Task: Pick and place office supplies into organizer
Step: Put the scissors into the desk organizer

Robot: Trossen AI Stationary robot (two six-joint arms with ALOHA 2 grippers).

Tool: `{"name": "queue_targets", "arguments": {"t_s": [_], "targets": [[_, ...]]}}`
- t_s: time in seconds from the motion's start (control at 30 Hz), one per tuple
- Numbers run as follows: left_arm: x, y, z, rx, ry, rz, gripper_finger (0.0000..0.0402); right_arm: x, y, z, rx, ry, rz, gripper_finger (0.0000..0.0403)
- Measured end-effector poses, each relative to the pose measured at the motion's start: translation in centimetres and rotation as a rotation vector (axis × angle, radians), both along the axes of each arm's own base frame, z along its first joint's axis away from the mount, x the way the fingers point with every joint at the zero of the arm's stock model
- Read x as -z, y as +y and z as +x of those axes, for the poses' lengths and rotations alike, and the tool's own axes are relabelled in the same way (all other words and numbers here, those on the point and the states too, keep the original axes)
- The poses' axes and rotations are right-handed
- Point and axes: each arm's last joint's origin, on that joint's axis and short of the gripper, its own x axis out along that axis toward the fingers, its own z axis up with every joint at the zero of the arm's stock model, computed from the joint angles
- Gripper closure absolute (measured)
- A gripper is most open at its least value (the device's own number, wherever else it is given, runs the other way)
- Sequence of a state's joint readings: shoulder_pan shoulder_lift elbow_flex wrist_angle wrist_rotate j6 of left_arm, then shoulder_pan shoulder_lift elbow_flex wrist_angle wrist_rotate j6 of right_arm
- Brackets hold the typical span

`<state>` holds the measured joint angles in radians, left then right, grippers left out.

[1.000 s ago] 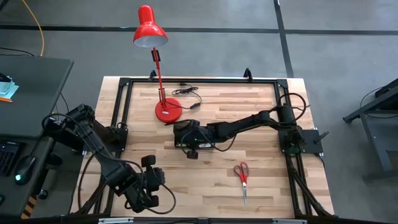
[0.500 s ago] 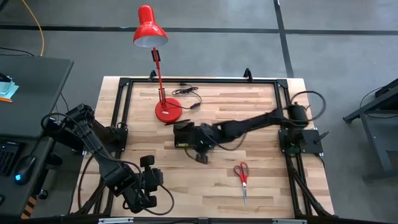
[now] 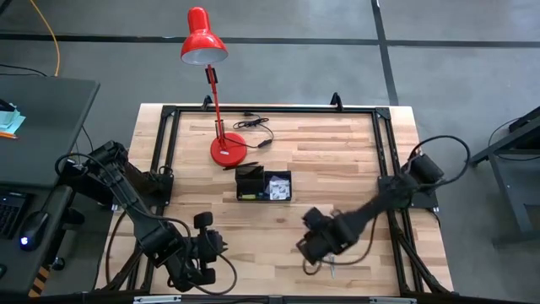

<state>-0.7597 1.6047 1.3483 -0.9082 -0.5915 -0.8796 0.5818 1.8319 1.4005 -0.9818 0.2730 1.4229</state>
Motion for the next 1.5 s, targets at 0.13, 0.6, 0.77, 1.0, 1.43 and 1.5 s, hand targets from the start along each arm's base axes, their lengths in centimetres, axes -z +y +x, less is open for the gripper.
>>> {"name": "queue_targets", "arguments": {"t_s": [0.13,0.6,0.77,1.0,1.43,1.5], "targets": [[-0.1,-0.1,0.2,0.030,-0.014,0.012,0.0364,1.9,1.3,-2.4,0.179,0.024,0.078,0.0202],[0.0,-0.3,0.1,0.076,0.022,-0.006,0.0364,5.7,-0.7,-3.2,0.386,0.136,0.212,0.0213],[0.0,-0.5,-0.1,0.084,0.024,-0.005,0.0364,5.8,-1.3,-2.9,0.405,0.084,0.167,0.0206],[0.0,-0.7,-0.4,0.098,0.029,-0.004,0.0364,5.6,-2.0,-3.2,0.402,0.176,0.129,0.0219],[0.0,-0.7,-0.4,0.094,0.031,0.001,0.0364,7.7,-3.4,-3.3,0.406,0.171,0.180,0.0225],[0.0,-0.7,-0.4,0.094,0.031,0.001,0.0364,7.8,-3.5,-3.3,0.406,0.170,0.180,0.0229]]}}
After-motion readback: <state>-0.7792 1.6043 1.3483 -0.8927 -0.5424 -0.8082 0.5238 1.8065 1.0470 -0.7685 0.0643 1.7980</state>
